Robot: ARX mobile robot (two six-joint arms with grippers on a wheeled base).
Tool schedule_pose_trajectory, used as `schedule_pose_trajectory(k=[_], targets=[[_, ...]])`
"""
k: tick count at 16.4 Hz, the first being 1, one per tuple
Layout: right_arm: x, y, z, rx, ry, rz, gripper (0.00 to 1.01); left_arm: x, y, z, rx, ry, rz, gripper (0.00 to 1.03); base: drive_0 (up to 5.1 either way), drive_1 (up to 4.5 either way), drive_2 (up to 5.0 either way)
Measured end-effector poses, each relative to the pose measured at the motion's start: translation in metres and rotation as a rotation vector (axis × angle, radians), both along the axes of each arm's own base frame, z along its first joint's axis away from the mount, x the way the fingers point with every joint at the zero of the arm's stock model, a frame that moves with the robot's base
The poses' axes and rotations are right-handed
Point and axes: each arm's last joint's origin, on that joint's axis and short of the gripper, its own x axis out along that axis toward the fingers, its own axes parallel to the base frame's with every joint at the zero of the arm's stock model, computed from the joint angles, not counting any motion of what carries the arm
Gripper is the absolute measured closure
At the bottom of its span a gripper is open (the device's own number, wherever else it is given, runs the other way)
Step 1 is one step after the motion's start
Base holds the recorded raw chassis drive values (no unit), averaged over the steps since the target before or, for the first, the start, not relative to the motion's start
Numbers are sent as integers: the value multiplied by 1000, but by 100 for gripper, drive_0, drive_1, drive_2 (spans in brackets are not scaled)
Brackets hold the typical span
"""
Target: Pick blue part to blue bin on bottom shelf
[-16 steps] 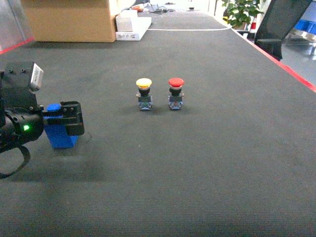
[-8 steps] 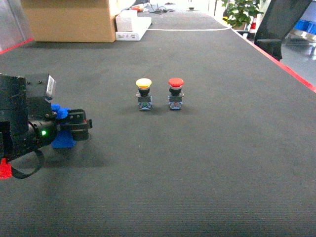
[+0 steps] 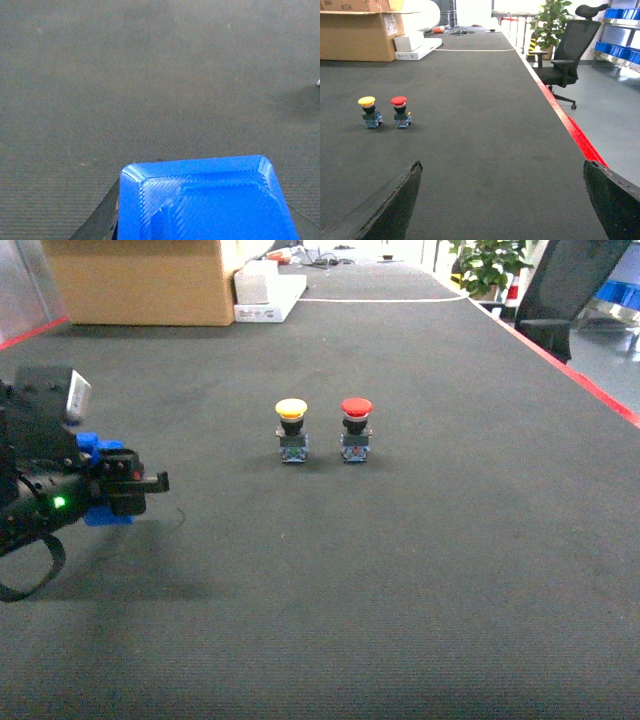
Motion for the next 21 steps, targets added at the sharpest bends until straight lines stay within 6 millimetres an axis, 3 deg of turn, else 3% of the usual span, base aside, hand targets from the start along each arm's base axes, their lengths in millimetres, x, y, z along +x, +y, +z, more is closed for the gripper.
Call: schedule_pose_trajectory(k=[3, 7, 10, 12, 15, 21], targets=[[0, 0, 0, 0, 0, 0, 3, -39, 6, 38, 21, -124, 35, 58, 0, 0, 0], [0, 0, 0, 0, 0, 0, 3, -134, 2, 99, 24, -188, 35, 58, 0, 0, 0], [0, 0, 0, 0, 0, 0, 3, -205, 0, 125, 24, -238, 71, 58, 0, 0, 0], [0, 0, 0, 0, 0, 0, 3, -242, 8, 132, 15, -291, 130, 58, 0, 0, 0], [0, 0, 0, 0, 0, 0, 3, -254, 9, 127, 22, -285, 151, 59, 0, 0, 0], [0, 0, 0, 0, 0, 0, 3, -254, 8, 126, 23, -279, 148, 59, 0, 0, 0]])
